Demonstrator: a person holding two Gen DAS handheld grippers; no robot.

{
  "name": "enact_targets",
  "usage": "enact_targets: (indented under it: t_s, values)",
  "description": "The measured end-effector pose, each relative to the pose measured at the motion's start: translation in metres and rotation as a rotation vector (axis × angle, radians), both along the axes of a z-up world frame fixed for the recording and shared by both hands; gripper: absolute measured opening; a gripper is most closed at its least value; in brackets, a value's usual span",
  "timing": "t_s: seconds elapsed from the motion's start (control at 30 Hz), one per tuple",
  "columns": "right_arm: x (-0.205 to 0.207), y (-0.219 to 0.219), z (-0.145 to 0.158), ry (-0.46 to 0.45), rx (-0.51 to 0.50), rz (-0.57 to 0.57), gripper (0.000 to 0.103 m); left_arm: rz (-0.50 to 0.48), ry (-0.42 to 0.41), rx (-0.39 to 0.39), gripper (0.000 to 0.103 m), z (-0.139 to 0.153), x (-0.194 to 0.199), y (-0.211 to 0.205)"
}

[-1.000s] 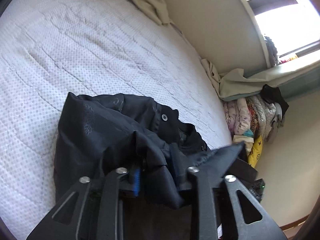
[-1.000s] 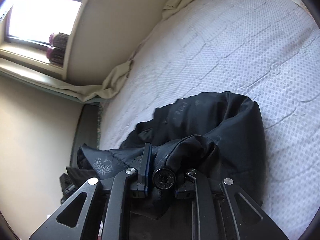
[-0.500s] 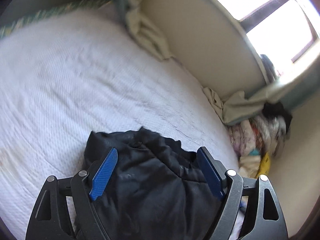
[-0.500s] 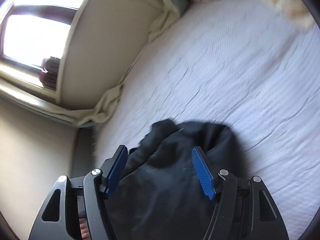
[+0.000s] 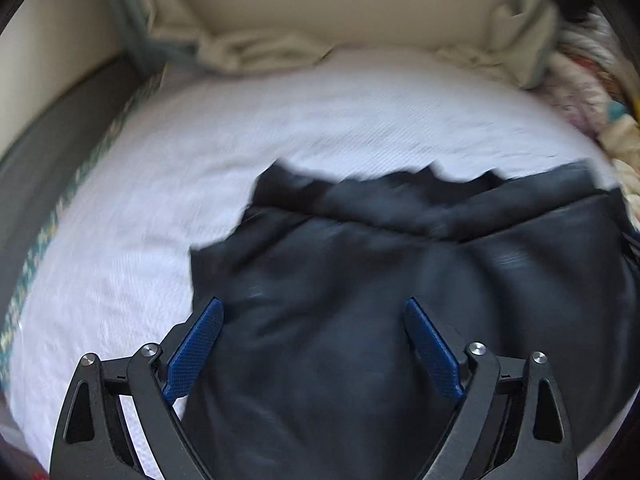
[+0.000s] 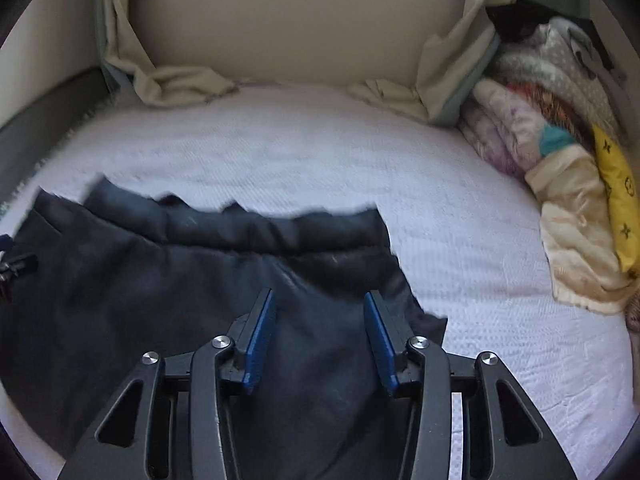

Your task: Fold large clothes

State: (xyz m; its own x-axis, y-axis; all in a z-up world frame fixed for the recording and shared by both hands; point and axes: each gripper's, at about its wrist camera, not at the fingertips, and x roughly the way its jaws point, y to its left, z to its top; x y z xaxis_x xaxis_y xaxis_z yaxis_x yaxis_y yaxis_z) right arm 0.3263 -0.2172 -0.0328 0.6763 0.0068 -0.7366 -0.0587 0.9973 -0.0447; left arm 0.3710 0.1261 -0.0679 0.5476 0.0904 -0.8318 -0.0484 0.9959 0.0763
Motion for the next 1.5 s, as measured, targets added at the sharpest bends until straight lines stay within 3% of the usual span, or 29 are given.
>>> enact_targets:
  t_s: [0.13, 0.23, 0.4, 0.53, 0.6, 0.73, 0.8, 0.9, 1.0, 1.1, 1.23, 1.37, 1.43, 1.5]
  values:
    - [0.014, -0.025, -0.033, 0.120, 0.065, -0.052, 0.038, 0.062, 0.078, -0.112, 0.093, -0.028, 0.016, 0.033]
    - [0.020, -0.034, -0.049, 0.159, 0.123, -0.066, 0.038, 0.071, 0.109, -0.173, 0.094, -0.045, 0.021, 0.045]
    - [0.021, -0.031, -0.065, 0.153, 0.115, -0.057, 0.038, 0.083, 0.104, -0.194, 0.103, -0.064, 0.018, 0.045]
    - [0.017, -0.027, -0.071, 0.113, 0.093, -0.053, 0.038, 0.077, 0.041, -0.179, 0.103, -0.072, 0.013, 0.037]
    - [0.016, -0.027, -0.074, 0.081, 0.096, -0.055, 0.038, 0.085, 0.013, -0.208, 0.103, -0.077, 0.011, 0.040]
    - [0.014, -0.024, -0.074, 0.044, 0.098, -0.067, 0.038, 0.099, 0.004, -0.238, 0.103, -0.074, 0.008, 0.045]
    - [0.015, -0.030, -0.069, 0.061, 0.147, -0.066, 0.038, 0.112, 0.026, -0.259, 0.103, -0.067, 0.006, 0.050]
    - [0.013, -0.043, -0.050, 0.098, 0.237, -0.100, 0.039, 0.133, 0.036, -0.275, 0.101, -0.044, -0.001, 0.057]
    - [-0.003, -0.047, -0.019, 0.045, 0.259, -0.121, 0.044, 0.137, -0.009, -0.248, 0.100, -0.019, -0.014, 0.057]
    - [-0.027, -0.035, 0.014, -0.037, 0.236, -0.070, 0.044, 0.092, -0.082, -0.248, 0.100, 0.011, -0.034, 0.042]
    - [-0.051, -0.008, 0.021, -0.028, 0.240, 0.033, 0.044, -0.098, -0.125, -0.238, 0.101, 0.035, -0.067, -0.002]
    - [-0.068, 0.023, 0.002, 0.018, 0.158, 0.109, 0.044, -0.266, -0.057, -0.157, 0.101, 0.014, -0.085, -0.060]
    - [-0.074, 0.035, -0.013, 0.028, 0.082, 0.120, 0.045, -0.276, 0.009, -0.091, 0.101, -0.010, -0.087, -0.073]
    - [-0.076, 0.042, -0.024, 0.025, 0.029, 0.121, 0.048, -0.263, 0.030, -0.079, 0.102, -0.022, -0.089, -0.073]
